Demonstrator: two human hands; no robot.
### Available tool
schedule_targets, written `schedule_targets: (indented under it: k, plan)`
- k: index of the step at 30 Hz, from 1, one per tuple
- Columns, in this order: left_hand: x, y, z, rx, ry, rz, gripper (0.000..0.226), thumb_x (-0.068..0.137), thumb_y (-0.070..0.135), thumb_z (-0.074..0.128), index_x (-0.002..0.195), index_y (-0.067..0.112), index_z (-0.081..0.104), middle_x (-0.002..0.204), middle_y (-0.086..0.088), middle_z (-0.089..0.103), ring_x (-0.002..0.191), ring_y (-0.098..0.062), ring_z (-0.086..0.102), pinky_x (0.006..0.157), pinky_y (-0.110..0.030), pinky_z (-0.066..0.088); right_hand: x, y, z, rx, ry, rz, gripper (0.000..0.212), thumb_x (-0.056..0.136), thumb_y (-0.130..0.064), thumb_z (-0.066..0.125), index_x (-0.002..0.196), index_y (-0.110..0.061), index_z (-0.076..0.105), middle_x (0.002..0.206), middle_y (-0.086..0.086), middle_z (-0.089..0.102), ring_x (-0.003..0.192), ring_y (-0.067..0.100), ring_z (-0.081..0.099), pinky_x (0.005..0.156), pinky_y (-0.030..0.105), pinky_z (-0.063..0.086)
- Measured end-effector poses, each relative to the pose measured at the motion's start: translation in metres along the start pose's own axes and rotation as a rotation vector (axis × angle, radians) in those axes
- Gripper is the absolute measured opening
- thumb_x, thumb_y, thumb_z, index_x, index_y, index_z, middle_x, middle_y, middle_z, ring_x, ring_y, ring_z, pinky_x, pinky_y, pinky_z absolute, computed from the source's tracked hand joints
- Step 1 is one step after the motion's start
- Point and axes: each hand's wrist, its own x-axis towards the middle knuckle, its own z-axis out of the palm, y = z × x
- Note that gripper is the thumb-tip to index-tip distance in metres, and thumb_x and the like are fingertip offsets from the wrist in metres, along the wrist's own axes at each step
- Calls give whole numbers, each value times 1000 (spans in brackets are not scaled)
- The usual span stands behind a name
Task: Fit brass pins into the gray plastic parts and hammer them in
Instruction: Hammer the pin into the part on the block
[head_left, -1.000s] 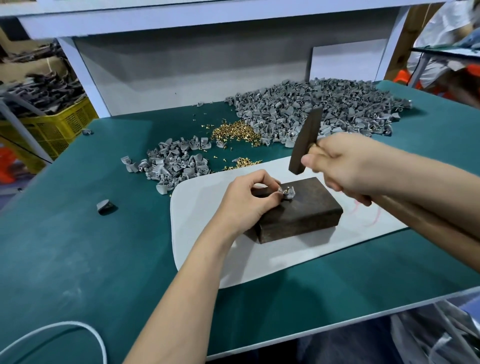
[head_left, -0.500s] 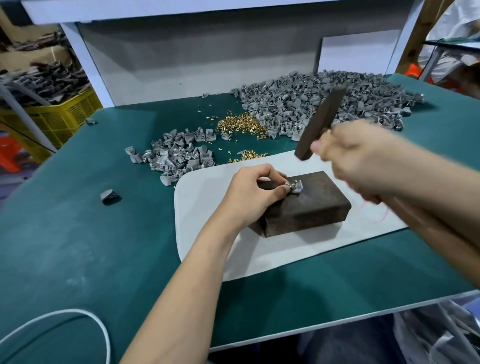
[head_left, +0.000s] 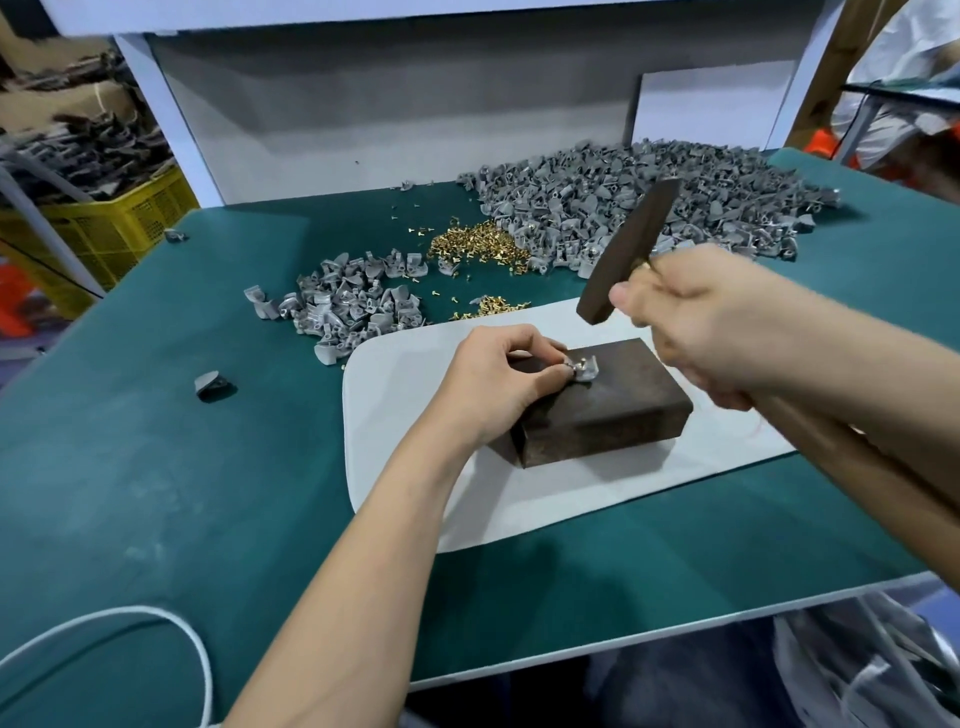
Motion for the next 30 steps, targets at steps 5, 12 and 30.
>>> schedule_targets:
  k: [5, 12, 30]
  plan:
    - [-2, -1, 3, -23, 20, 2, 10, 80, -1, 71, 73, 5, 67, 95, -8, 69, 83, -14, 64, 84, -23, 52, 5, 11, 3, 192, -98, 118, 37, 101, -27, 41, 68, -13, 37, 38, -3, 32, 22, 13, 27, 28, 14, 24]
    - [-1, 0, 2, -142, 25, -132, 28, 82, 11, 72, 56, 21, 70, 91, 10, 72, 78, 1, 64, 69, -11, 47, 56, 65, -22, 1325, -267, 286, 27, 95, -30, 40, 73, -14, 42, 44, -10, 25, 25, 5, 15, 24, 13, 20]
    - [-1, 16, -7, -150, 213, -112, 15, 75, 22, 64, 61, 24, 65, 103, 1, 73, 101, -9, 65, 92, -28, 44, 101, 130, 27, 1526, -695, 407, 20, 86, -24, 52, 93, -5, 51, 62, 0, 40, 45, 8, 43, 43, 24, 49]
